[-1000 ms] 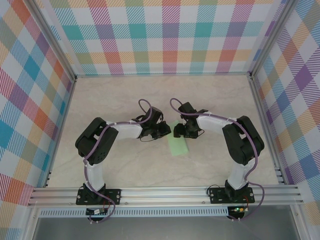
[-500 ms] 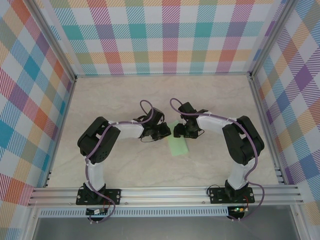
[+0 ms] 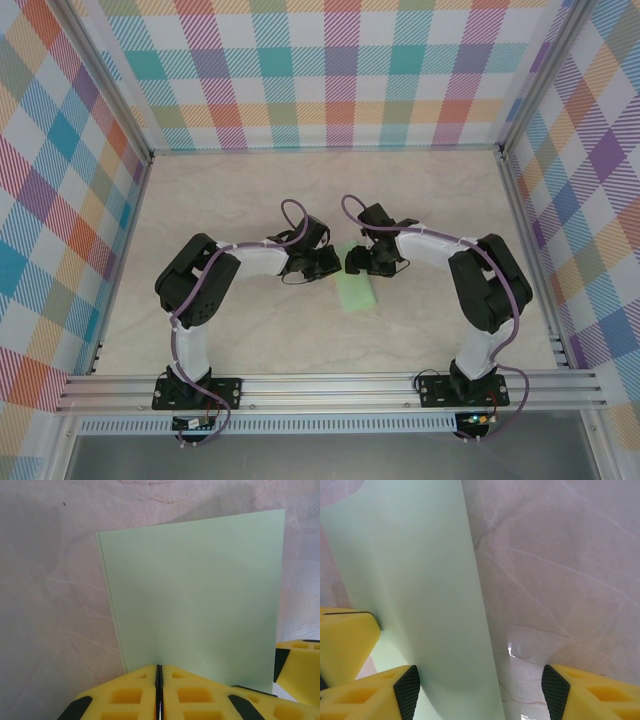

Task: Fold a paper plane with a square sheet of paper (pick it up from the middle)
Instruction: Hold the square sheet of paper at the center of the table, then fold the square sheet of paper in half at the center of the table.

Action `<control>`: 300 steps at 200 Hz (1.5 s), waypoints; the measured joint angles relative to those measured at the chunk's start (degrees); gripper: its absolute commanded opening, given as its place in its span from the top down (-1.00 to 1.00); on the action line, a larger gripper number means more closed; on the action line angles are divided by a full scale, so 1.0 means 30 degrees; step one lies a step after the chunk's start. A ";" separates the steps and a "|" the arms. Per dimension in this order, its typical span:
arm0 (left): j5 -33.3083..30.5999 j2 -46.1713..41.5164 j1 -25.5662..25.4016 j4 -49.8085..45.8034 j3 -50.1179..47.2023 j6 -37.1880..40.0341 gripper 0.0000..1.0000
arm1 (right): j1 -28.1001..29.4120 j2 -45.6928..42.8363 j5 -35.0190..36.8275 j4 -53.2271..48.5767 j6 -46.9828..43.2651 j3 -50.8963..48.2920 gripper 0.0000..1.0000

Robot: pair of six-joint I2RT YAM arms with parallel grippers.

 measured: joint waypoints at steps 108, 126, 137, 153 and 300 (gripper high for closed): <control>-0.0350 0.0109 -0.0102 -0.0940 0.0554 0.0000 0.86 | -0.0714 -0.0583 -0.4539 -0.0233 -0.0408 0.1545 0.48; -0.0364 0.0131 -0.0102 -0.0984 0.0590 0.0000 0.86 | -0.0721 0.0211 -0.5217 -0.0211 -0.0459 0.1559 0.54; -0.0364 0.0138 -0.0102 -0.1013 0.0612 0.0000 0.86 | -0.0750 0.0663 -0.5486 -0.0204 -0.0474 0.1559 0.57; -0.0401 0.0146 -0.0102 -0.1107 0.0670 0.0000 0.87 | -0.0852 0.1064 -0.5727 -0.0204 -0.0546 0.1559 0.58; -0.0539 0.0342 -0.0102 -0.2004 0.1195 -0.0007 0.89 | -0.2397 0.1377 -0.6521 0.1625 -0.1537 -0.0175 0.58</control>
